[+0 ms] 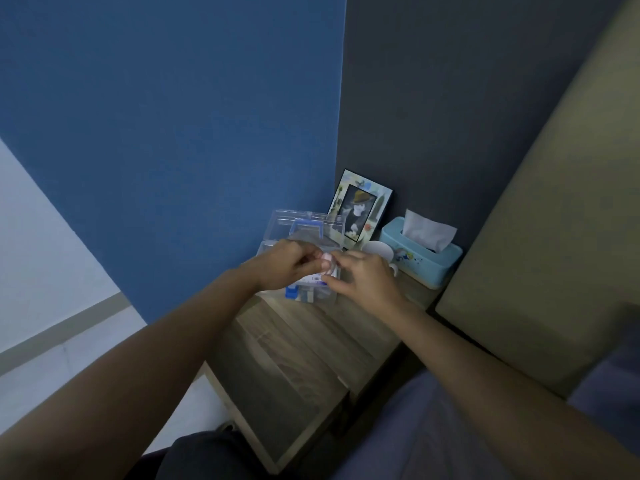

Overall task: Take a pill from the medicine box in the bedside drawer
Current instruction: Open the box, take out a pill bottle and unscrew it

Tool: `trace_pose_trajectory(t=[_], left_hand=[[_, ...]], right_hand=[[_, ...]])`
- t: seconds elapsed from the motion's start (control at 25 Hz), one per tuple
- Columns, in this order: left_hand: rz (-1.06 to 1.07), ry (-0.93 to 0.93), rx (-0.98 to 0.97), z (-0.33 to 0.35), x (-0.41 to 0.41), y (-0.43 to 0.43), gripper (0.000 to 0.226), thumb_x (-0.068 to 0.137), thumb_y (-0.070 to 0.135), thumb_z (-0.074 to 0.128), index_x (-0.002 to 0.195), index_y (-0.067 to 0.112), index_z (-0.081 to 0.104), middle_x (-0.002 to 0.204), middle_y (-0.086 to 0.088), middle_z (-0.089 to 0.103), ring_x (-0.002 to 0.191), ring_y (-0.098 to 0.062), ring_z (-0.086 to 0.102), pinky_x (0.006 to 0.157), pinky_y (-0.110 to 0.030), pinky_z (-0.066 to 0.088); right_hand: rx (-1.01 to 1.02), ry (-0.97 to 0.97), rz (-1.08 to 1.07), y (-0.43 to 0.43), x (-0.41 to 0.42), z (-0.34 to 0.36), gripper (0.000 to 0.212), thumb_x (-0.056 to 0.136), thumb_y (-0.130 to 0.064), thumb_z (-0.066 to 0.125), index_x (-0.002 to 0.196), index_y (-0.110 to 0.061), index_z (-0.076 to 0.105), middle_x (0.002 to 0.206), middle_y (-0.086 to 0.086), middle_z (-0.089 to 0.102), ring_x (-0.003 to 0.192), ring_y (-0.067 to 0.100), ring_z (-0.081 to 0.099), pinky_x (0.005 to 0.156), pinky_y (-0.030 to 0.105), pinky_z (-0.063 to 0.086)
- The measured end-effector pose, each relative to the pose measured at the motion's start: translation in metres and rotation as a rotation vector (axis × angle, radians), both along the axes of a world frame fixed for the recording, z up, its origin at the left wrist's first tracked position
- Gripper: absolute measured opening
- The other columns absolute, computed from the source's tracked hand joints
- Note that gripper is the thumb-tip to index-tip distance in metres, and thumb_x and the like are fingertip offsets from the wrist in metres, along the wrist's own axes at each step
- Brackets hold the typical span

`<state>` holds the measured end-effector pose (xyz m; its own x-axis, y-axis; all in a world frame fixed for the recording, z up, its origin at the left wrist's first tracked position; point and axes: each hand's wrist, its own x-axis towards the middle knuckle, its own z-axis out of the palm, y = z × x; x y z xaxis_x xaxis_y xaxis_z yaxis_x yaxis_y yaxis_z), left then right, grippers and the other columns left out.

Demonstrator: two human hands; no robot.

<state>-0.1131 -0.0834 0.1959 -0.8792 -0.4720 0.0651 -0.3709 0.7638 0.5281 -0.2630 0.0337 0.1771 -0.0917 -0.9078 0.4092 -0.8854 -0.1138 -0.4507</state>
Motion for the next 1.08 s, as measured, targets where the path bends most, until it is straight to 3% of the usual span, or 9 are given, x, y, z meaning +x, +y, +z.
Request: trace_pose_trajectory(t=[0.08,0.28,0.4,0.52,0.68,0.84,0.92,1.08], left_hand=[[-0.015,0.010,-0.025,0.002,0.001,0.000,0.033,0.094,0.035,0.050,0.099,0.008,0.068,0.090,-0.012,0.069,0.070,-0.013,0.054,0.063,-0.013,0.038],[-0.011,0.006,-0.009,0.005,0.004,0.002,0.038,0.098,0.030,0.043,0.099,0.001,0.068,0.089,-0.018,0.068,0.073,-0.016,0.053,0.062,-0.018,0.034],[0.048,0.051,0.044,0.008,0.009,0.000,0.033,0.093,0.035,0.052,0.105,0.009,0.069,0.093,-0.012,0.071,0.082,-0.021,0.064,0.076,-0.025,0.047],[0.103,0.203,0.304,0.012,0.008,0.001,0.026,0.085,0.026,0.066,0.105,0.009,0.068,0.099,-0.012,0.073,0.094,-0.022,0.068,0.089,-0.032,0.052],[0.128,0.187,0.260,0.010,0.006,0.002,0.026,0.084,0.029,0.066,0.096,0.007,0.069,0.089,-0.008,0.073,0.081,-0.016,0.068,0.078,-0.031,0.053],[0.131,0.217,0.400,0.008,0.005,0.004,0.029,0.079,0.021,0.073,0.104,0.006,0.069,0.099,-0.011,0.074,0.095,-0.020,0.070,0.092,-0.033,0.054],[0.134,0.181,0.320,0.007,0.005,0.004,0.027,0.081,0.030,0.070,0.098,0.009,0.072,0.091,-0.004,0.075,0.087,-0.013,0.069,0.087,-0.031,0.054],[0.133,0.255,0.496,0.010,0.007,0.007,0.019,0.080,0.020,0.072,0.099,0.018,0.071,0.096,-0.001,0.074,0.090,-0.006,0.069,0.085,-0.019,0.054]], right_hand=[[-0.025,0.012,-0.015,-0.001,0.002,-0.001,0.034,0.083,-0.027,0.066,0.109,-0.005,0.065,0.098,0.014,0.071,0.090,0.027,0.065,0.075,0.040,0.052],[-0.073,0.027,-0.015,0.001,0.011,-0.002,0.043,0.083,-0.023,0.068,0.121,-0.005,0.060,0.110,0.017,0.069,0.095,0.031,0.067,0.076,0.041,0.055],[-0.100,-0.003,-0.029,-0.001,0.013,0.002,0.042,0.080,-0.021,0.070,0.118,-0.005,0.063,0.106,0.016,0.071,0.092,0.031,0.068,0.075,0.038,0.055],[-0.128,-0.019,-0.048,-0.002,0.012,0.004,0.041,0.079,-0.022,0.071,0.116,-0.005,0.065,0.104,0.015,0.072,0.089,0.029,0.068,0.073,0.033,0.052],[-0.126,-0.016,-0.066,0.001,0.013,0.001,0.045,0.081,-0.026,0.070,0.120,-0.006,0.062,0.106,0.015,0.071,0.090,0.028,0.068,0.074,0.033,0.053],[-0.126,-0.029,-0.099,0.006,0.010,-0.002,0.045,0.082,-0.030,0.069,0.120,-0.008,0.062,0.108,0.012,0.071,0.093,0.026,0.067,0.077,0.036,0.055],[-0.139,-0.042,-0.094,0.008,0.012,-0.003,0.045,0.081,-0.030,0.070,0.119,-0.007,0.063,0.111,0.013,0.070,0.096,0.027,0.068,0.079,0.038,0.055],[-0.145,-0.027,-0.104,0.006,0.011,-0.002,0.044,0.080,-0.029,0.071,0.117,-0.007,0.064,0.102,0.015,0.072,0.089,0.029,0.068,0.074,0.038,0.055]])
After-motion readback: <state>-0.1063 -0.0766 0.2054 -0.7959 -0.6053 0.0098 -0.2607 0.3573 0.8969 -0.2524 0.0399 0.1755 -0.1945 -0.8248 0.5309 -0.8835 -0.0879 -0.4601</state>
